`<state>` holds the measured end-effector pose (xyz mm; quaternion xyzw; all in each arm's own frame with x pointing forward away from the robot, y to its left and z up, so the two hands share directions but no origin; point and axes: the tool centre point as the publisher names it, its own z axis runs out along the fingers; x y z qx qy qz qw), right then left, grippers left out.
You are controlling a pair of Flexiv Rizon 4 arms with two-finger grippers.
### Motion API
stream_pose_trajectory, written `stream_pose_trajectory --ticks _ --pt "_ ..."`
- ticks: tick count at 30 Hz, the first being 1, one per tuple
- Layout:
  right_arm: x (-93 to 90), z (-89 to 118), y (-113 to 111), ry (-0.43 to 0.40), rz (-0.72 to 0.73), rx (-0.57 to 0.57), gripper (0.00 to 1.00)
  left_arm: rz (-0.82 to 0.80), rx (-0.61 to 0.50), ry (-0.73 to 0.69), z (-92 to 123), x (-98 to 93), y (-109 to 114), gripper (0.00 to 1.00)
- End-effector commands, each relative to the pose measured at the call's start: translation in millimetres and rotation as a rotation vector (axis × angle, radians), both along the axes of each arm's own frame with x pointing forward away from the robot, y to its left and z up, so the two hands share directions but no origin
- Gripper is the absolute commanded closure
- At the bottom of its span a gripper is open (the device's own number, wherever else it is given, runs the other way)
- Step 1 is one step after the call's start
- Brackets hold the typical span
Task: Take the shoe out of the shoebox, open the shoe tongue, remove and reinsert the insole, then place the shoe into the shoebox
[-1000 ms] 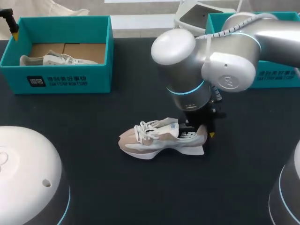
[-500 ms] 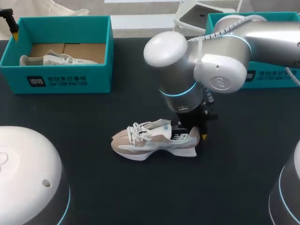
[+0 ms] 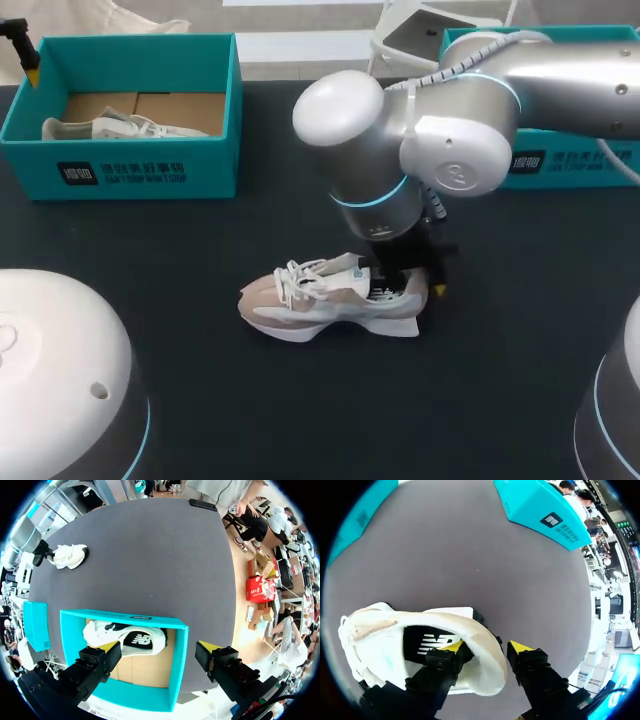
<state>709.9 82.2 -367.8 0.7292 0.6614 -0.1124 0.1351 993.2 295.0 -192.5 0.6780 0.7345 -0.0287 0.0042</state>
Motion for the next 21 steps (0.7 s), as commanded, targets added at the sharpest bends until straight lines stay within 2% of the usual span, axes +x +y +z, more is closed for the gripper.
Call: stream_pose_trajectory --ticks 1,6,10,11,14,16,21 --pt "-5.8 25.4 -2.9 -0.021 0.019 0.017 0.0 -0.001 0.001 -0.002 0.1 -0.7 0.3 0.0" --pt "-4.6 54.5 -0.5 -0.023 0.138 0.088 0.0 -0.001 0.001 -0.002 0.1 -0.7 0.3 0.0" --pt "0.6 73.0 4.8 -0.026 0.244 0.104 0.0 -0.001 0.001 -0.002 0.1 -0.7 0.3 0.0" --pt "2.9 79.3 7.9 -0.026 0.313 0.132 0.0 -0.001 0.001 -0.002 0.1 -0.7 0.3 0.0" --pt "5.8 89.2 15.1 -0.011 0.463 0.113 0.0 -0.001 0.001 -0.002 0.1 -0.7 0.3 0.0" --pt "8.9 90.9 15.6 0.052 0.519 0.162 0.0 -0.001 0.001 -0.002 0.1 -0.7 0.3 0.0" --pt "8.9 90.9 15.6 0.052 0.519 0.162 0.0 -0.001 0.001 -0.002 0.1 -0.7 0.3 0.0"
